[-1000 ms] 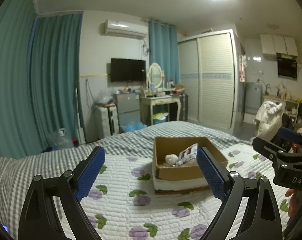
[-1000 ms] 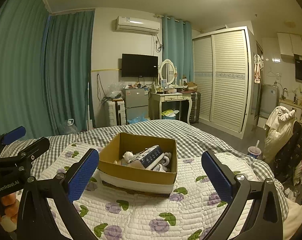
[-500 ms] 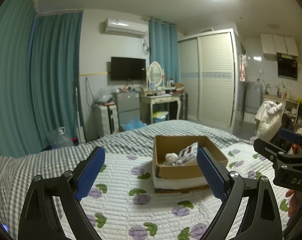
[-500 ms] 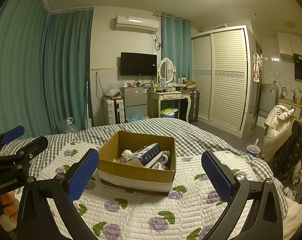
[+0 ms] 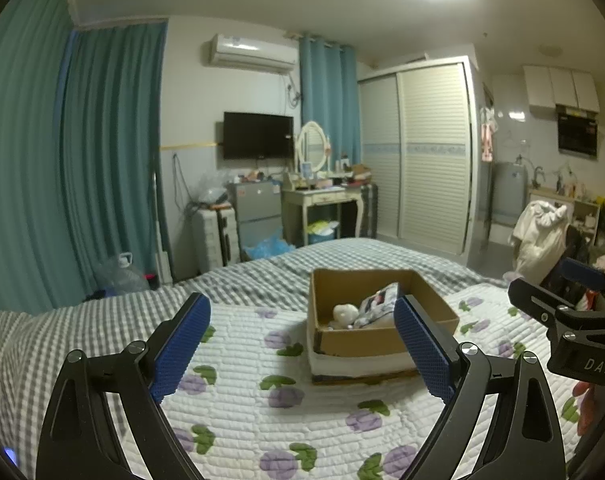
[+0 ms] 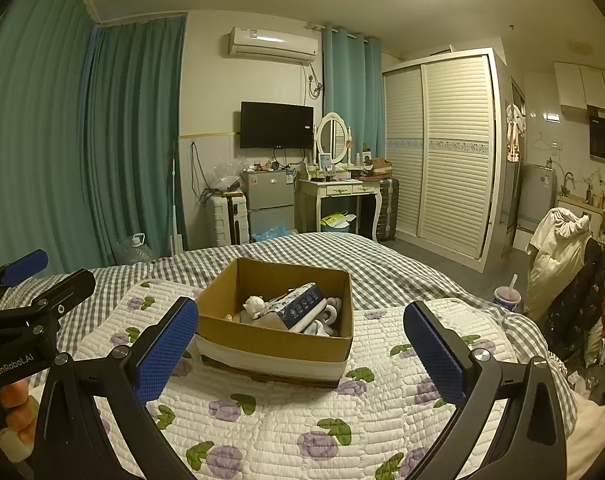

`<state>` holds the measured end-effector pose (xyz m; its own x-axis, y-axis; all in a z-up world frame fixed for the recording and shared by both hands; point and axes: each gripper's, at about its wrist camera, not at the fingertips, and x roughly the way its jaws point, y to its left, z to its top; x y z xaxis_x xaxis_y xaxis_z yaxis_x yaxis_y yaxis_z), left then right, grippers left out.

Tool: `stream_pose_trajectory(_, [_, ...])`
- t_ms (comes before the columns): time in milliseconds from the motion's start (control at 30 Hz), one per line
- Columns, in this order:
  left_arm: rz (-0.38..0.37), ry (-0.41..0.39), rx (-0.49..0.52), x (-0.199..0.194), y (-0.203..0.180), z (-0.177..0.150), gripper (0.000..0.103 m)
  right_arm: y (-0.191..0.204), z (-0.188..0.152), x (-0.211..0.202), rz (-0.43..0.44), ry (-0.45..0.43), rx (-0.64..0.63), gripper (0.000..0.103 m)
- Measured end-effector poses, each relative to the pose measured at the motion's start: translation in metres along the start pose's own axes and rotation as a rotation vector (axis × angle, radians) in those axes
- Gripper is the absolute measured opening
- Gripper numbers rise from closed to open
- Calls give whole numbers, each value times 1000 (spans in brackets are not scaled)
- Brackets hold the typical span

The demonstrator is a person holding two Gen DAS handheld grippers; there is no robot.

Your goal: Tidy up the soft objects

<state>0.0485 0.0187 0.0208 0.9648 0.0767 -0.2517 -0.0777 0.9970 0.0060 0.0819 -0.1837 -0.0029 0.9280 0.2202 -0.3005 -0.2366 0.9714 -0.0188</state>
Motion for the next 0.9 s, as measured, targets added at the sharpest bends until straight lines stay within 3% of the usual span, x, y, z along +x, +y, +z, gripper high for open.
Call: stream_pose_trajectory(900, [5,1,-2,-2,1,0,95,1,-1,1,-3,10,1,103])
